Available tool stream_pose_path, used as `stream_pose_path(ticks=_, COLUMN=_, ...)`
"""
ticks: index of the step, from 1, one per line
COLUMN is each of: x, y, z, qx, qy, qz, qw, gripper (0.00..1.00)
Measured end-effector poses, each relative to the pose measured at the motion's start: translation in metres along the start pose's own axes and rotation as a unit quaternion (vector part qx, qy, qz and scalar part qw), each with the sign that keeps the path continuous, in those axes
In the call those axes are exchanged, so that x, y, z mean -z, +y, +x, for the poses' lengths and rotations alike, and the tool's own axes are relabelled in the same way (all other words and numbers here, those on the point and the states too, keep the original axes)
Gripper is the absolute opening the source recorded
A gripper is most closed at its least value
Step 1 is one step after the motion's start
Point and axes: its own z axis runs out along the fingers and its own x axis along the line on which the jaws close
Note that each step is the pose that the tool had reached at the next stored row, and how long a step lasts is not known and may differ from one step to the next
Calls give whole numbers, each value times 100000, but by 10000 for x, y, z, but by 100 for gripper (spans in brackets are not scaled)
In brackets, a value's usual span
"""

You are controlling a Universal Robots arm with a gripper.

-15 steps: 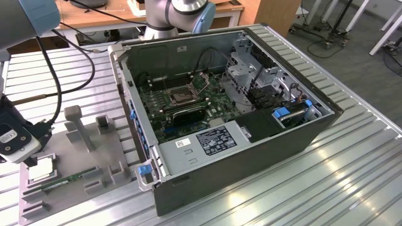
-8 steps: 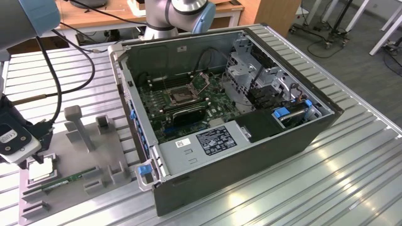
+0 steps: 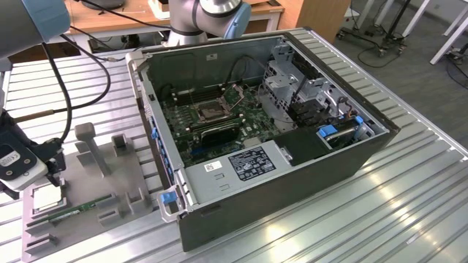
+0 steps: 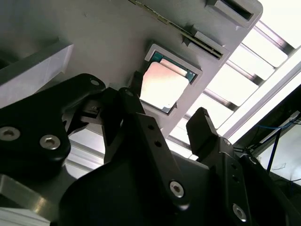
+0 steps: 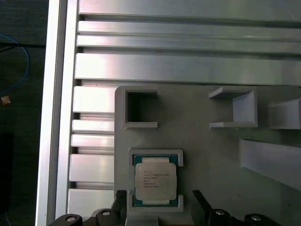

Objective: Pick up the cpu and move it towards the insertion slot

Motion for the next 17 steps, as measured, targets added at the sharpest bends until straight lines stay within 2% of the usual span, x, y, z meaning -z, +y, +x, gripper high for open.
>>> stream_pose_path(ticks=6, x=-30, y=-1, z=0, qx=2, qy=-4, qz=-4, qw=100000, gripper=65)
stream_pose_path(ticks=17, x=-224, y=-9, z=0, qx=1, qy=-1, qz=-6, qw=100000, gripper=65)
